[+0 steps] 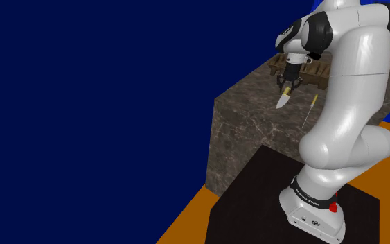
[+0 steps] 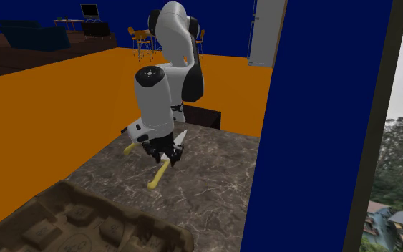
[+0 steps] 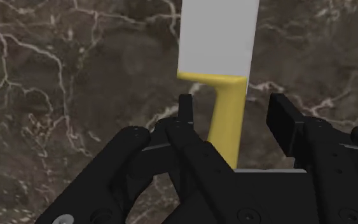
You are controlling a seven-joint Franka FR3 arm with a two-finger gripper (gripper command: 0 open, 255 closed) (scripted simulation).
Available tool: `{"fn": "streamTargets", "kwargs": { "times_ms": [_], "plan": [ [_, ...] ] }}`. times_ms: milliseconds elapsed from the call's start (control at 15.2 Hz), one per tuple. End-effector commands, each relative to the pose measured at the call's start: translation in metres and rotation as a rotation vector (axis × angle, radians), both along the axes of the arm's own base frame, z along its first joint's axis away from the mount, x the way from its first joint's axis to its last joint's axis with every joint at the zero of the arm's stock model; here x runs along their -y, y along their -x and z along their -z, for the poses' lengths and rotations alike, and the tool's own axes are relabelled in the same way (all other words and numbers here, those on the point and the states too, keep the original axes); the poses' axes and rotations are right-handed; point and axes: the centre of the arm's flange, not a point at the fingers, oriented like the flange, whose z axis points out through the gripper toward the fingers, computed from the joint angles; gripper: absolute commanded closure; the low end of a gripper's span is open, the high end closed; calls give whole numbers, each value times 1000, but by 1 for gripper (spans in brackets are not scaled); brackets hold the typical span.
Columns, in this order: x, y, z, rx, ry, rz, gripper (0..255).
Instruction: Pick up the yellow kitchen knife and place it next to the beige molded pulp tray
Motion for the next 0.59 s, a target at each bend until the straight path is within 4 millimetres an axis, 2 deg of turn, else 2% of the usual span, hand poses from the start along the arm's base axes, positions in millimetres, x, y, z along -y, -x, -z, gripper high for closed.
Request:
{"fn": "streamTargets", "kwargs": {
  "times_ms": [0,264,528],
  "plan": [
    [0,0,0,0,0,0,0],
    [0,0,0,0,0,0,0],
    [8,-5,-49,0,0,0,0]
  ]
}}
